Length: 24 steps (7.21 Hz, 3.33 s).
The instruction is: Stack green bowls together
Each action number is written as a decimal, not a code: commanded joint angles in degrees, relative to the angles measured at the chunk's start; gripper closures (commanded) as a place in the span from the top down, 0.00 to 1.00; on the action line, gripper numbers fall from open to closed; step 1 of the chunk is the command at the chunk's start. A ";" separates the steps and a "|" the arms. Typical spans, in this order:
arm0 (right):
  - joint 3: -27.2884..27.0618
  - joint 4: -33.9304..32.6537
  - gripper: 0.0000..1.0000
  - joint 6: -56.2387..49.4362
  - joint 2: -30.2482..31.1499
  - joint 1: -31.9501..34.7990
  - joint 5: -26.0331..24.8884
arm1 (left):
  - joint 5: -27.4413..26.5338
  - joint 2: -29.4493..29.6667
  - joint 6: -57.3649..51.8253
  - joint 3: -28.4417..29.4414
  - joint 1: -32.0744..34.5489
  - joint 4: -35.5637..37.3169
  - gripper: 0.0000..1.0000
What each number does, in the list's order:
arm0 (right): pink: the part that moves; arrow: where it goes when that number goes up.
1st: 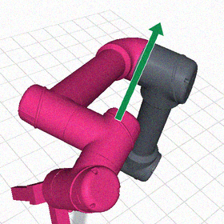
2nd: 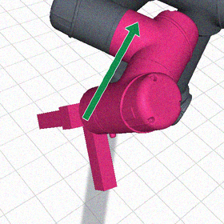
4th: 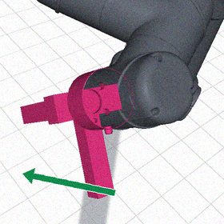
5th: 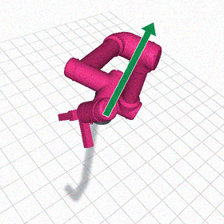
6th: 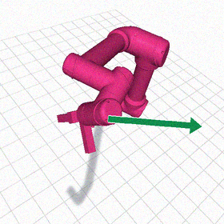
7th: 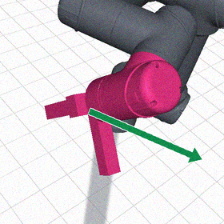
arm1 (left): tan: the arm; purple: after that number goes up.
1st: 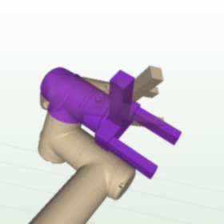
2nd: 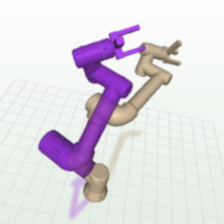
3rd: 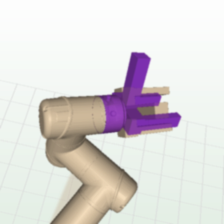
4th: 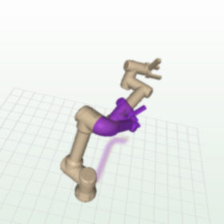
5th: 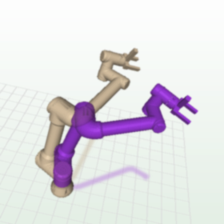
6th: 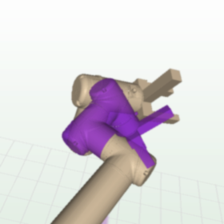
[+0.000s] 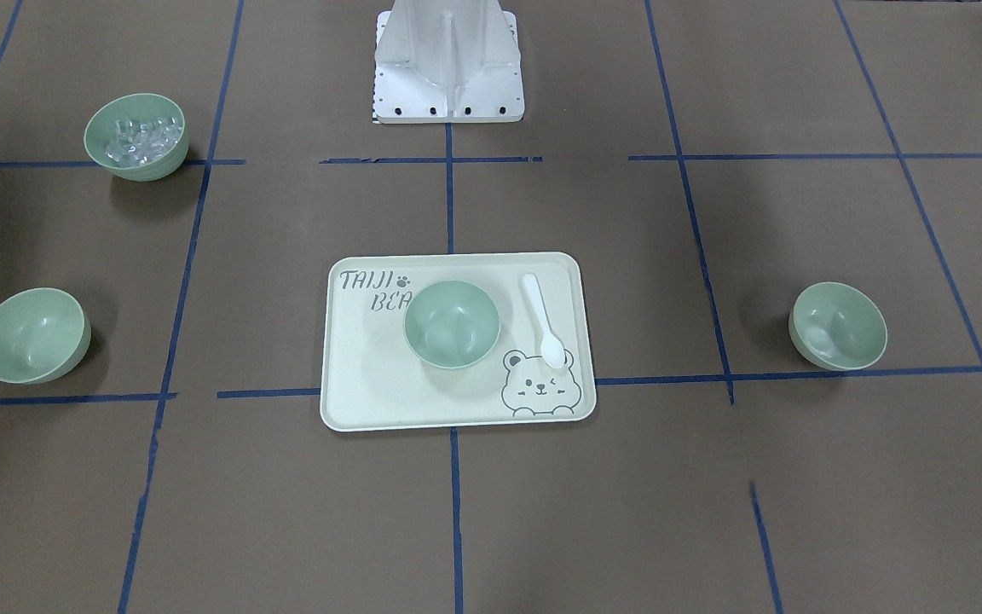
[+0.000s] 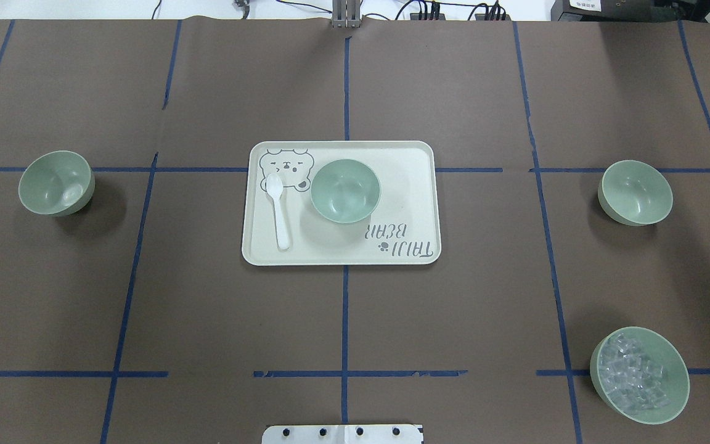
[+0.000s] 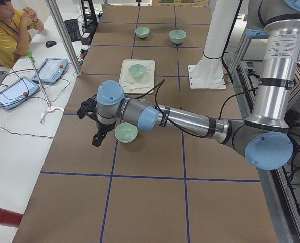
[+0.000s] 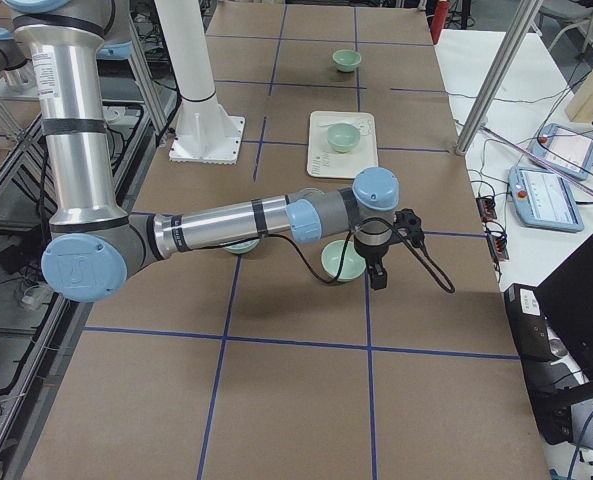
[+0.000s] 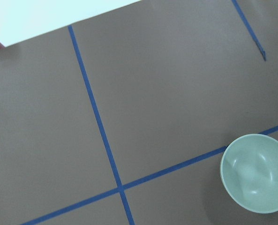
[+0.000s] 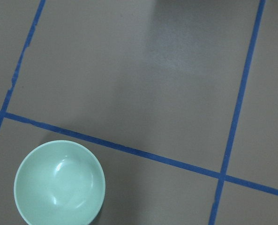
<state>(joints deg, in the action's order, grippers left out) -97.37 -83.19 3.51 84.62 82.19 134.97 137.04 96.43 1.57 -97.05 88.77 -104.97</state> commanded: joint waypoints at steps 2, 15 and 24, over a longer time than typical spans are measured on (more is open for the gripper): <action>0.34 2.69 1.00 4.83 -0.85 -3.70 -0.06 | -8.64 -0.45 19.39 0.81 -14.82 -7.96 1.00; 0.34 2.69 1.00 4.84 -0.68 -3.79 -0.15 | -19.27 -3.01 41.76 7.16 -29.97 -26.96 0.00; -0.18 2.69 1.00 5.63 -0.68 -3.79 -0.06 | -28.66 38.66 74.63 8.80 -51.58 3.37 0.00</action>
<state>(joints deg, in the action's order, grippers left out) -97.50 -80.51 8.84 83.94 78.40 134.91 111.19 133.87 75.09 -89.69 40.53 -101.52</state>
